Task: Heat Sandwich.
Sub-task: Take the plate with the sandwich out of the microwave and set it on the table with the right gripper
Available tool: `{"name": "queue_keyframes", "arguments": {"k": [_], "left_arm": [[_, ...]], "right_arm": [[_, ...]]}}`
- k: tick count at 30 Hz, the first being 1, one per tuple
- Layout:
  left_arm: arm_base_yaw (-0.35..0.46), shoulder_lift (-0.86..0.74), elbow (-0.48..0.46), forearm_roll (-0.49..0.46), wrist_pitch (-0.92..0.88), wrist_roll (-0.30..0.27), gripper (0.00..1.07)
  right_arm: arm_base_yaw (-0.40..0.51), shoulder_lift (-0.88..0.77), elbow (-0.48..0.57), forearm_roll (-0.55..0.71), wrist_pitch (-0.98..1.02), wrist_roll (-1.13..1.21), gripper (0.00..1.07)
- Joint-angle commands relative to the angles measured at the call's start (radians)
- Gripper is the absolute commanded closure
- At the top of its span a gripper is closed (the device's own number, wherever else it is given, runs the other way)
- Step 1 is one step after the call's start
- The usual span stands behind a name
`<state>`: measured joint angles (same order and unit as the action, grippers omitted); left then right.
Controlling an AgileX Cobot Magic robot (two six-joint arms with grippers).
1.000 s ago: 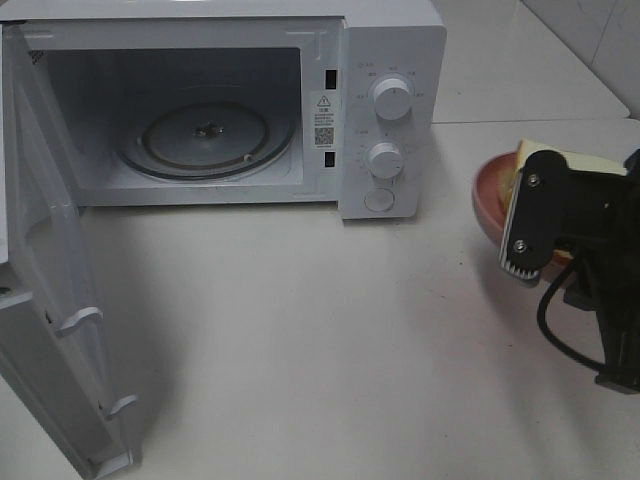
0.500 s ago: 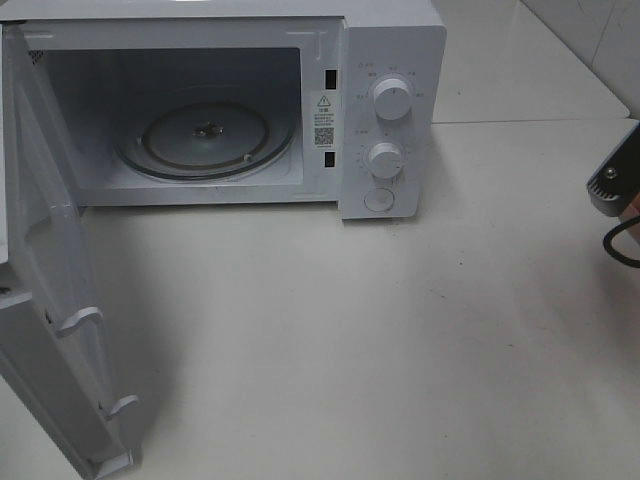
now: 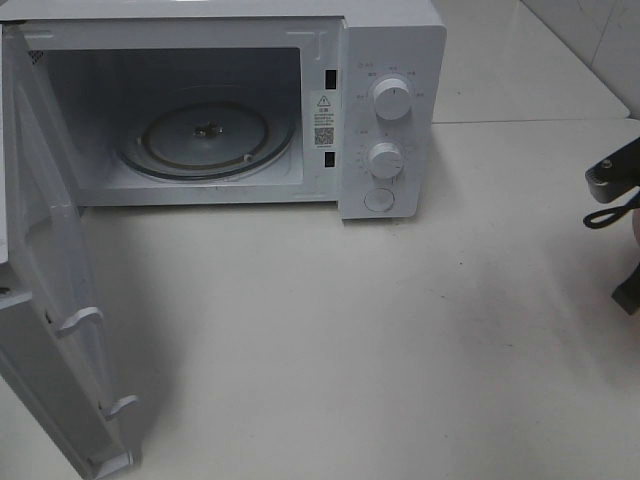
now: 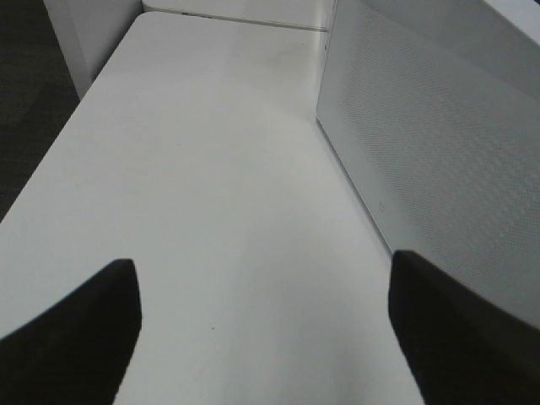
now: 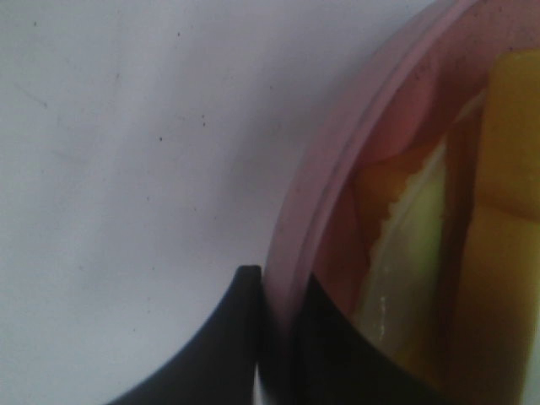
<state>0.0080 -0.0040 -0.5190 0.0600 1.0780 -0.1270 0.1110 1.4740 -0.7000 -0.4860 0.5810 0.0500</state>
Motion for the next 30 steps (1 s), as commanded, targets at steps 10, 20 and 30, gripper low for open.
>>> {"name": "queue_keyframes", "arguments": {"k": [10, 20, 30], "left_arm": [[0.001, -0.017, 0.002, -0.003, -0.006, 0.000, 0.30], [0.001, -0.017, 0.002, -0.003, -0.006, 0.000, 0.30], [0.001, -0.017, 0.002, -0.003, -0.006, 0.000, 0.30]], "right_arm": [[-0.006, 0.176, -0.087, -0.070, -0.019, 0.238, 1.07], [-0.006, 0.255, -0.086, -0.095, -0.106, 0.337, 1.07], [-0.006, 0.255, -0.086, -0.092, -0.164, 0.386, 0.90]]}}
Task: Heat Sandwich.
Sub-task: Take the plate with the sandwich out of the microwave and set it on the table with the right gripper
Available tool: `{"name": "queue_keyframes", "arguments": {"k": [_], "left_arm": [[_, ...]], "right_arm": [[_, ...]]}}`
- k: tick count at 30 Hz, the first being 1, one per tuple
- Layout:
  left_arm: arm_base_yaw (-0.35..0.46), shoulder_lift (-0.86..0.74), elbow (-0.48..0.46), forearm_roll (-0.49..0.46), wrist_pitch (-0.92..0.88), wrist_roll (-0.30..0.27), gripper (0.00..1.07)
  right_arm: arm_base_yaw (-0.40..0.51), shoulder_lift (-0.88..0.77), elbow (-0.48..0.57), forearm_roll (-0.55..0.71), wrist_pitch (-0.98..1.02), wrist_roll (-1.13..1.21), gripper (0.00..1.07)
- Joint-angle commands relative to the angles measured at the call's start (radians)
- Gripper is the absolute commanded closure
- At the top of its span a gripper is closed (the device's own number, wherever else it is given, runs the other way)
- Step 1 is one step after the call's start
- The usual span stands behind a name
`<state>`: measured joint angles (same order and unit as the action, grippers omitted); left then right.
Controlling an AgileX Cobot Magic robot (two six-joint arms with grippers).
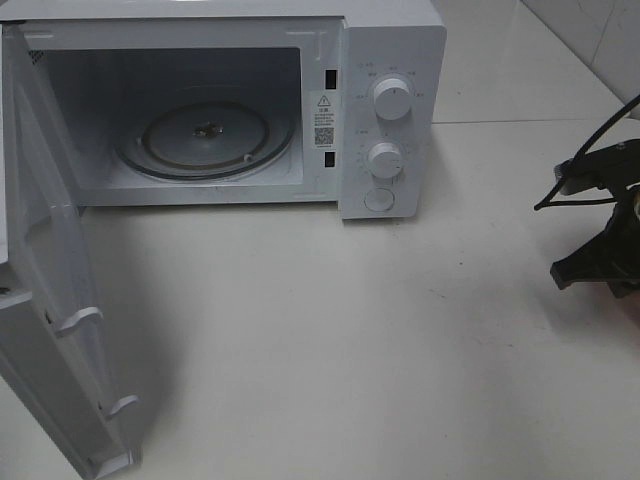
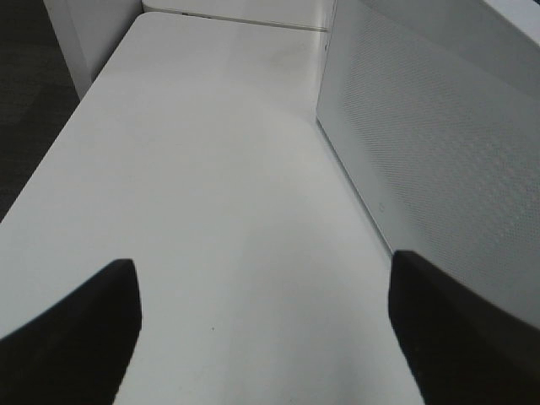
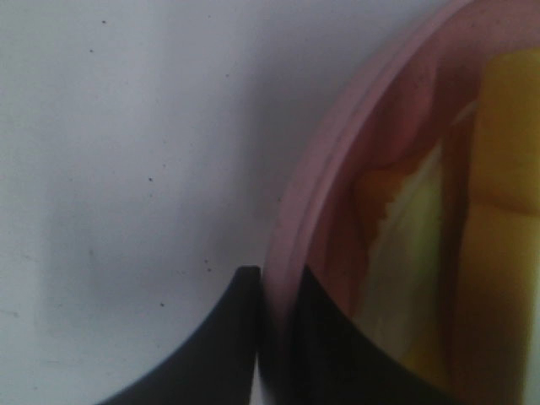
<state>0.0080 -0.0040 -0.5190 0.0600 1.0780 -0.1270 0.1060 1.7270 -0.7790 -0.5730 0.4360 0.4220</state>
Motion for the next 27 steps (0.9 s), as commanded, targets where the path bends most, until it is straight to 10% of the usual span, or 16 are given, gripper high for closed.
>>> {"name": "queue_keyframes", "arguments": {"k": [1, 13, 27], "left_arm": [[0.001, -0.017, 0.002, -0.003, -0.006, 0.000, 0.30], [0.001, -0.017, 0.002, -0.003, -0.006, 0.000, 0.30], [0.001, -0.017, 0.002, -0.003, -0.006, 0.000, 0.30]], "right_arm": [[-0.001, 0.002, -0.007, -0.005, -0.018, 0.014, 0.82], [-0.001, -0.009, -0.007, 0.009, -0.030, 0.007, 0.58], [0.002, -0.107, -0.100, 0.351, -0.008, -0.180, 0.36]]}}
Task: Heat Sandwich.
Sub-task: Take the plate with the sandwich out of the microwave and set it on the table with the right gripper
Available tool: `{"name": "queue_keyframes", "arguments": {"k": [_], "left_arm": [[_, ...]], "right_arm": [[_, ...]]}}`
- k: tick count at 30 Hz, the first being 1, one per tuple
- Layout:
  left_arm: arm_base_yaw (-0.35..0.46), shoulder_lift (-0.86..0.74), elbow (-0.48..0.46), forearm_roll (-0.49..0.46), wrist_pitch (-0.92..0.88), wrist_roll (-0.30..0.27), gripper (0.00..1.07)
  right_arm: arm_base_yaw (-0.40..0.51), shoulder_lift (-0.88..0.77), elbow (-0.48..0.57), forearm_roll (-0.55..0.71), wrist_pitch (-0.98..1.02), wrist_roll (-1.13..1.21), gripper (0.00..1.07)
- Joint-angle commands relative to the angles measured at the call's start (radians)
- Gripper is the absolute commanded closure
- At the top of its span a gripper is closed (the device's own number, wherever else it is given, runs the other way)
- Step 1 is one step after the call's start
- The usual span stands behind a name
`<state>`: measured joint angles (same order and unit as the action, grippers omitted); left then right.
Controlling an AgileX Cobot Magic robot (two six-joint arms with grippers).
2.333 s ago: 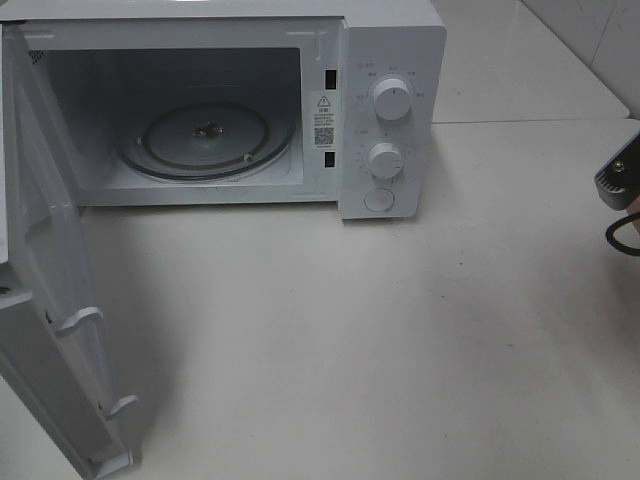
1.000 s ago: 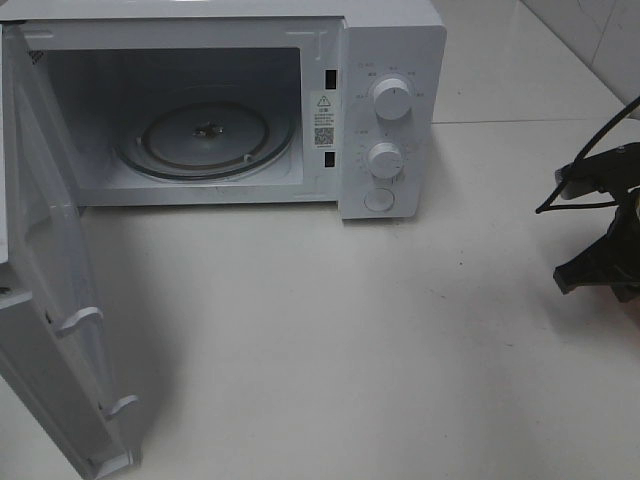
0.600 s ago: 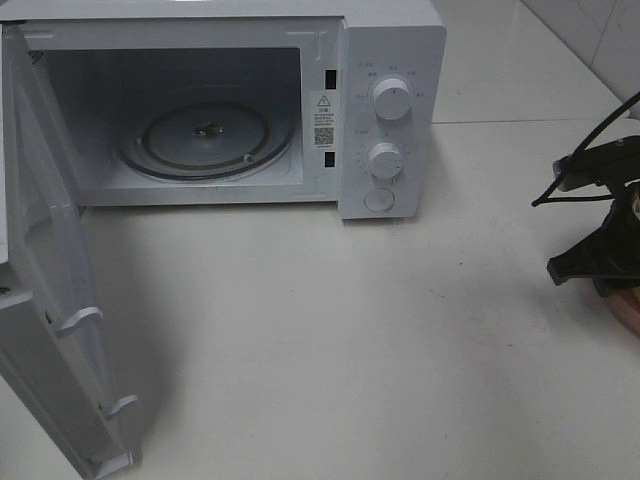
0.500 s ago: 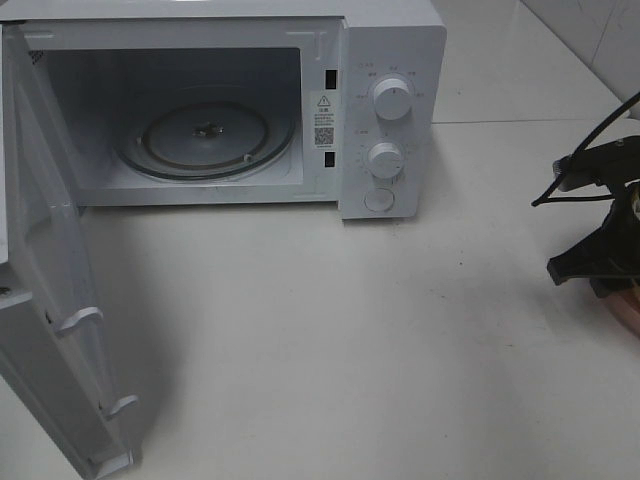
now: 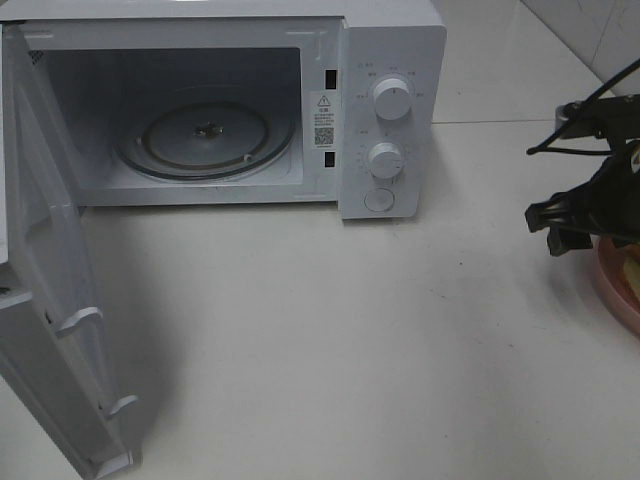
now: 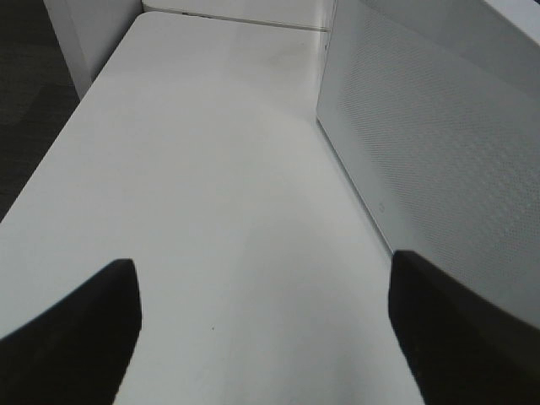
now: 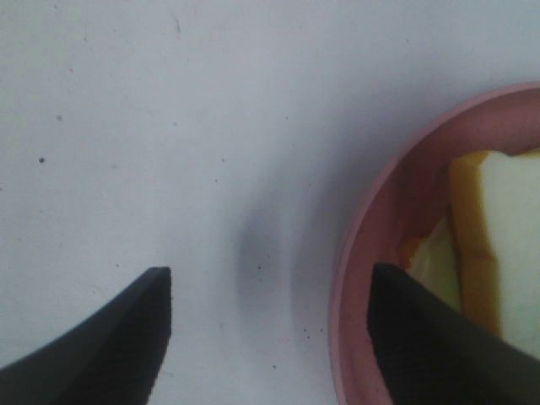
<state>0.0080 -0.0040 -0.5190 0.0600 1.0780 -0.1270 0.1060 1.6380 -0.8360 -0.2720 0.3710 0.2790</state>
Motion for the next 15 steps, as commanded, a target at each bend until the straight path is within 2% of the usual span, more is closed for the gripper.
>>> {"name": "queue_keyframes", "arguments": {"k": [1, 2, 6, 13, 15], "left_arm": [[0.001, -0.017, 0.002, -0.003, -0.006, 0.000, 0.30], [0.001, -0.017, 0.002, -0.003, -0.006, 0.000, 0.30], [0.001, -0.017, 0.002, -0.003, -0.006, 0.000, 0.30], [0.001, -0.017, 0.002, -0.003, -0.006, 0.000, 0.30], [0.001, -0.017, 0.002, -0.003, -0.006, 0.000, 0.30]], "right_arm": [[0.002, -0.017, -0.069, 0.060, 0.096, -0.047, 0.35], [0.002, -0.017, -0.069, 0.060, 0.096, -0.047, 0.35], [-0.002, -0.017, -0.212, 0.076, 0.296, -0.108, 0.35], [-0.003, -0.017, -0.339, 0.092, 0.421, -0.157, 0.35], [-0.036, -0.017, -0.390, 0.134, 0.481, -0.198, 0.35]]}}
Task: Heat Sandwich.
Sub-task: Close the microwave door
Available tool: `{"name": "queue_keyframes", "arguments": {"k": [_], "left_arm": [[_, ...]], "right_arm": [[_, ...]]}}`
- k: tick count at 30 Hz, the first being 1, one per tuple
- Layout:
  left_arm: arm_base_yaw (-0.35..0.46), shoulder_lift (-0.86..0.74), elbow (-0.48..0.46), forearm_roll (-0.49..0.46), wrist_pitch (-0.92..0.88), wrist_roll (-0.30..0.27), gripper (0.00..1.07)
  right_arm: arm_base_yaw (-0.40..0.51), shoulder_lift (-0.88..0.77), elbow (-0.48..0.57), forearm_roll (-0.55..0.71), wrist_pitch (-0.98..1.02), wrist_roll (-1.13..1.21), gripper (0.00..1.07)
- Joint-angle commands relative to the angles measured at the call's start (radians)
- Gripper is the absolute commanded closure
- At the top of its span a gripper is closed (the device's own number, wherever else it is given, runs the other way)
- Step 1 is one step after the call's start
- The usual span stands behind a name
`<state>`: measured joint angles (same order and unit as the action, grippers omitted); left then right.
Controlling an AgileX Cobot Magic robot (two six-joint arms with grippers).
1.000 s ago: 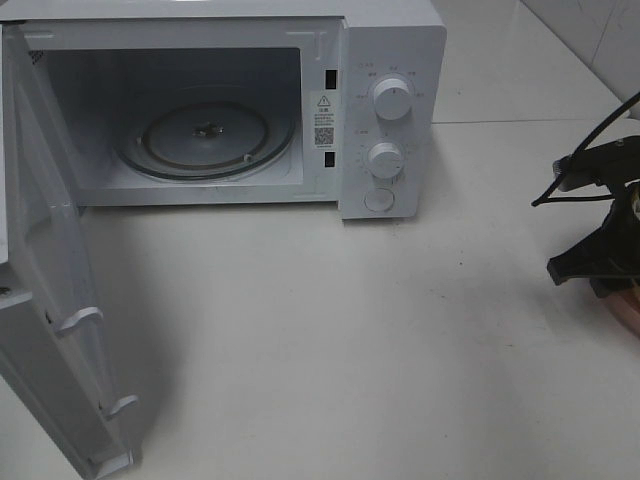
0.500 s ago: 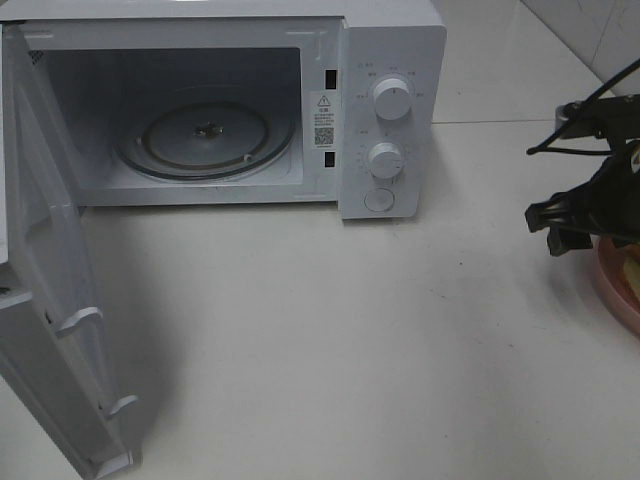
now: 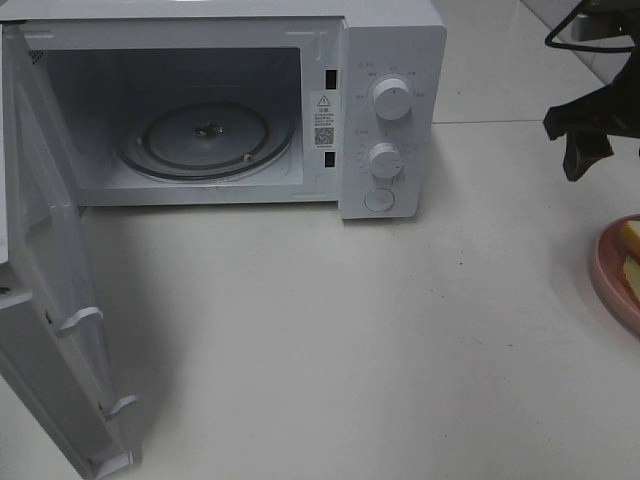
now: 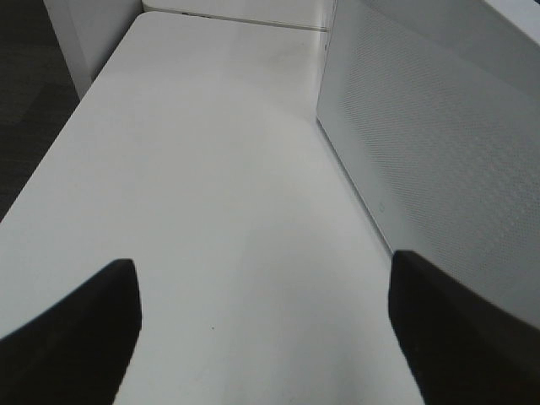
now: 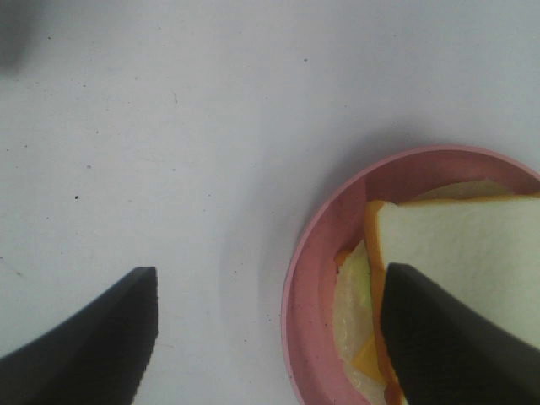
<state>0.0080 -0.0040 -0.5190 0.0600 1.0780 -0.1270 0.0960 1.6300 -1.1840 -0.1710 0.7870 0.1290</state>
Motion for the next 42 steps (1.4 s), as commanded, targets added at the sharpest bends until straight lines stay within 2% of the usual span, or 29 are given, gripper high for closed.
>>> {"name": "queue_keyframes", "arguments": {"k": [1, 3, 4, 6, 7, 9, 14, 17, 20, 21, 25, 26, 27, 30, 34, 39, 42], "left_arm": [[0.001, -0.017, 0.002, -0.003, -0.006, 0.000, 0.30], [0.001, -0.017, 0.002, -0.003, -0.006, 0.000, 0.30], [0.001, -0.017, 0.002, -0.003, -0.006, 0.000, 0.30], [0.001, -0.017, 0.002, -0.003, -0.006, 0.000, 0.30], [0.001, -0.017, 0.002, -0.003, -0.006, 0.000, 0.30], [0.001, -0.017, 0.002, -0.003, -0.006, 0.000, 0.30], [0.001, -0.017, 0.002, -0.003, -0.006, 0.000, 0.30], [0.001, -0.017, 0.002, -0.003, -0.006, 0.000, 0.30], [0.001, -0.017, 0.002, -0.003, -0.006, 0.000, 0.30], [0.001, -0.017, 0.002, -0.003, -0.006, 0.000, 0.30], [0.001, -0.017, 0.002, -0.003, -0.006, 0.000, 0.30], [0.001, -0.017, 0.002, -0.003, -0.006, 0.000, 0.30], [0.001, -0.017, 0.002, -0.003, -0.006, 0.000, 0.30], [0.001, -0.017, 0.002, -0.003, -0.006, 0.000, 0.30], [0.001, -0.017, 0.002, -0.003, -0.006, 0.000, 0.30], [0.001, -0.017, 0.002, -0.003, -0.006, 0.000, 0.30], [0.001, -0.017, 0.002, -0.003, -0.006, 0.000, 0.30]], "right_arm": [[-0.050, -0.009, -0.060, 0.061, 0.086, -0.071, 0.35], [-0.077, -0.009, -0.076, 0.095, 0.110, -0.099, 0.35], [-0.132, -0.009, -0.104, 0.158, 0.161, -0.158, 0.35], [-0.190, -0.009, -0.130, 0.201, 0.235, -0.199, 0.35], [-0.190, -0.009, -0.130, 0.201, 0.235, -0.199, 0.35], [-0.245, -0.011, -0.149, 0.210, 0.330, -0.201, 0.36], [-0.257, -0.027, -0.147, 0.189, 0.455, -0.203, 0.36], [-0.256, -0.045, -0.135, 0.195, 0.457, -0.200, 0.36], [-0.256, -0.138, -0.046, 0.223, 0.455, -0.203, 0.36], [-0.256, -0.138, -0.046, 0.223, 0.455, -0.203, 0.36], [-0.256, -0.314, 0.138, 0.222, 0.448, -0.228, 0.36], [-0.256, -0.314, 0.138, 0.222, 0.448, -0.228, 0.36], [-0.256, -0.399, 0.205, 0.222, 0.431, -0.231, 0.36], [-0.256, -0.475, 0.265, 0.222, 0.414, -0.231, 0.36], [-0.256, -0.702, 0.422, 0.221, 0.406, -0.233, 0.36], [-0.256, -0.813, 0.493, 0.221, 0.390, -0.233, 0.36], [-0.256, -0.962, 0.574, 0.221, 0.345, -0.233, 0.36]]}}
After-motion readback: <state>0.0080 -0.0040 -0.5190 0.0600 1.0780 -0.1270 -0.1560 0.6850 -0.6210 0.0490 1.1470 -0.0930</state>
